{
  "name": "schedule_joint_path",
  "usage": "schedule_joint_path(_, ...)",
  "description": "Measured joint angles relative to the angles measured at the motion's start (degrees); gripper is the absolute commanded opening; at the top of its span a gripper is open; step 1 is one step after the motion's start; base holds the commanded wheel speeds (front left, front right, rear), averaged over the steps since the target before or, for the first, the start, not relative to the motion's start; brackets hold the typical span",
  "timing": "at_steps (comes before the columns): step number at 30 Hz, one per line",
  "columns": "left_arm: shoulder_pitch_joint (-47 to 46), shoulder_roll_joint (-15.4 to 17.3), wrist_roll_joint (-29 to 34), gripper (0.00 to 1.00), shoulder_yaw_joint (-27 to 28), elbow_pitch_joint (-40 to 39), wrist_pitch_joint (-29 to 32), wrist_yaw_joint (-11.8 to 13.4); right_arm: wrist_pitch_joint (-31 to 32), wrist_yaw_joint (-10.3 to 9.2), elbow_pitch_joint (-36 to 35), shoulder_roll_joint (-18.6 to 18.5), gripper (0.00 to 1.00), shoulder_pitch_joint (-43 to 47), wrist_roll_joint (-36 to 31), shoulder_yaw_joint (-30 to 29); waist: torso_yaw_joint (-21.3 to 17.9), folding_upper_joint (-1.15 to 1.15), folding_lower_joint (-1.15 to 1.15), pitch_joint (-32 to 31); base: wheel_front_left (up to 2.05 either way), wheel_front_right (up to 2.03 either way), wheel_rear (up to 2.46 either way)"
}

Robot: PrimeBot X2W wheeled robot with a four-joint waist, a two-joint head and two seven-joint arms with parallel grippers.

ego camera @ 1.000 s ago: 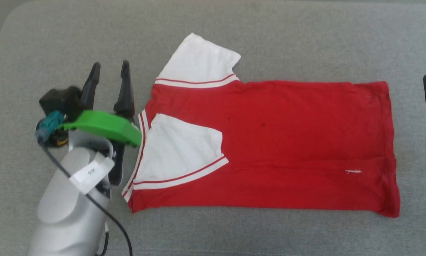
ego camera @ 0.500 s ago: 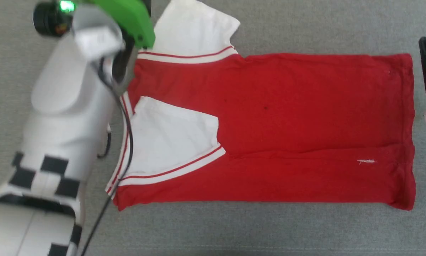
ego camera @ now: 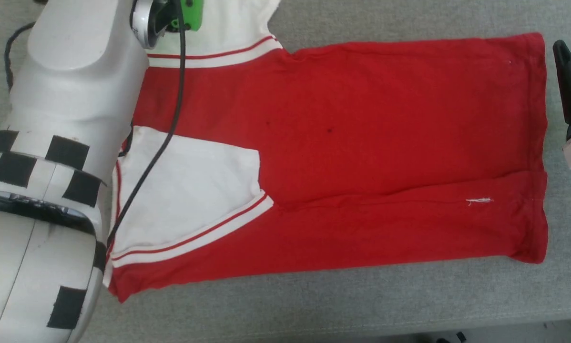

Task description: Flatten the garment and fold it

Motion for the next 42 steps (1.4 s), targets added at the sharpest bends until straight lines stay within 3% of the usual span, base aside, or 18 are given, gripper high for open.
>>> schedule_joint_path(6,-2.9,-0.2,-0.7,1.0,-0.1,0.7,8.6,1.5,-0.2,0.0,-0.1,-0.3,1.0,-0.1,0.5,-0.5,-1.1,0.0,-0.01,2.3,0.0,0.0,0.0)
schedule_joint_path(7,-3.2,-0.2,-1.0,0.87,0.2,0.6,9.7,1.7,-0.2,0.0,-0.2,-0.3,1.0,-0.1,0.5,-0.6,-1.1,0.0,-0.01,2.6,0.0,0.0,0.0)
schedule_joint_path(8,-3.5,-0.2,-1.4,0.0,0.5,0.3,10.4,1.7,-0.2,0.0,-0.3,-0.4,1.0,-0.1,0.5,-0.7,-1.2,0.0,-0.01,2.9,0.0,0.0,0.0)
schedule_joint_path(17,-0.7,-0.8,-5.5,0.0,3.2,-4.1,9.3,0.7,3.1,0.0,-1.9,-2.6,1.0,-2.3,1.0,-0.6,-0.2,0.0,-0.01,2.1,0.0,0.0,0.0)
schedule_joint_path(20,0.7,-0.9,-7.3,0.0,4.0,-5.6,9.1,0.5,9.9,0.0,-2.5,-4.9,1.0,-4.1,1.6,-0.2,0.2,0.0,-0.01,1.0,0.0,0.0,0.0)
schedule_joint_path(24,2.5,-0.9,-8.0,0.0,4.3,-7.8,9.1,0.5,24.3,0.0,-2.5,-7.9,1.0,-7.9,1.7,3.3,0.8,0.0,-0.01,-0.2,0.0,0.0,0.0)
schedule_joint_path(31,2.7,-0.1,-8.2,0.0,4.3,-13.8,10.2,1.2,44.8,0.0,-0.8,-10.0,1.0,-14.5,1.5,10.2,2.7,0.0,-0.01,0.2,0.0,0.0,0.0)
schedule_joint_path(35,2.7,0.1,-8.2,0.0,4.2,-17.2,10.5,1.4,49.7,0.0,0.3,-10.6,1.0,-15.9,0.3,13.3,3.9,0.0,-0.01,1.3,0.0,0.0,0.0)
schedule_joint_path(42,4.2,0.5,-8.5,0.0,4.2,-20.9,11.0,2.0,52.6,-0.01,0.5,-13.1,1.0,-17.4,1.4,16.4,5.4,0.0,-0.01,2.8,0.0,0.0,0.0)
